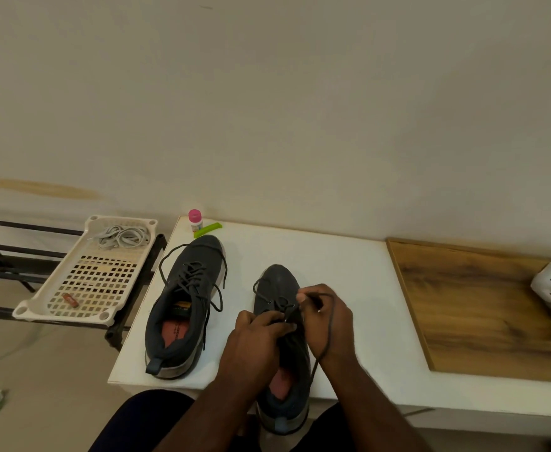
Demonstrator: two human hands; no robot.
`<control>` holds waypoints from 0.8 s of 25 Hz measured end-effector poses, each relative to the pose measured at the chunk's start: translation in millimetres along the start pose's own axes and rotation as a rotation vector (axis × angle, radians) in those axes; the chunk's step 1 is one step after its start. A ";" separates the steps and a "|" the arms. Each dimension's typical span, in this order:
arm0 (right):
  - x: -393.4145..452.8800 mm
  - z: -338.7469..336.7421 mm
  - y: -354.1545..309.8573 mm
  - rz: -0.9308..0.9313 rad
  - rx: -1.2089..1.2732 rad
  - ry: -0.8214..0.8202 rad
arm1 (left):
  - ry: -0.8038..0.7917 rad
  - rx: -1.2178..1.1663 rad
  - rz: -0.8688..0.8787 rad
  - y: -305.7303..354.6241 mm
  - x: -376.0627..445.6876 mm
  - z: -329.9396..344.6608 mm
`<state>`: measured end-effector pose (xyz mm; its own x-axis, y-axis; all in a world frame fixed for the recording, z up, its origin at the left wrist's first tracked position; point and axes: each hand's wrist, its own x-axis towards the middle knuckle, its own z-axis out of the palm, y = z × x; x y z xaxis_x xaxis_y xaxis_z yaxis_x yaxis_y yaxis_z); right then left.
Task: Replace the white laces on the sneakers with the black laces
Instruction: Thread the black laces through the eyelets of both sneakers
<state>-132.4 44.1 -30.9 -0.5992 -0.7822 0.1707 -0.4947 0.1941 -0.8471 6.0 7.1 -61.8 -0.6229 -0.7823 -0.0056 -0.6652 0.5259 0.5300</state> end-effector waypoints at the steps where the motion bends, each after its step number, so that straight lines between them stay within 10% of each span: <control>1: -2.8 -3.2 -3.0 -0.018 0.100 0.060 | -0.003 -0.002 -0.006 -1.0 0.6 0.3; 8: -2.3 10.0 20.1 0.098 -0.145 -0.212 | 0.009 0.005 0.026 3.8 -2.4 -0.6; 14: 2.0 3.9 4.7 -0.039 0.013 0.092 | -0.007 0.018 -0.005 0.5 1.0 1.4; 20: 2.3 8.2 7.9 0.055 -0.136 -0.144 | -0.005 0.011 0.020 3.2 -1.9 -1.5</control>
<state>-132.6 39.1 -41.3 -0.5364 -0.8428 0.0445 -0.5499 0.3091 -0.7759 5.7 9.8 -58.8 -0.6380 -0.7700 0.0005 -0.6574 0.5450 0.5204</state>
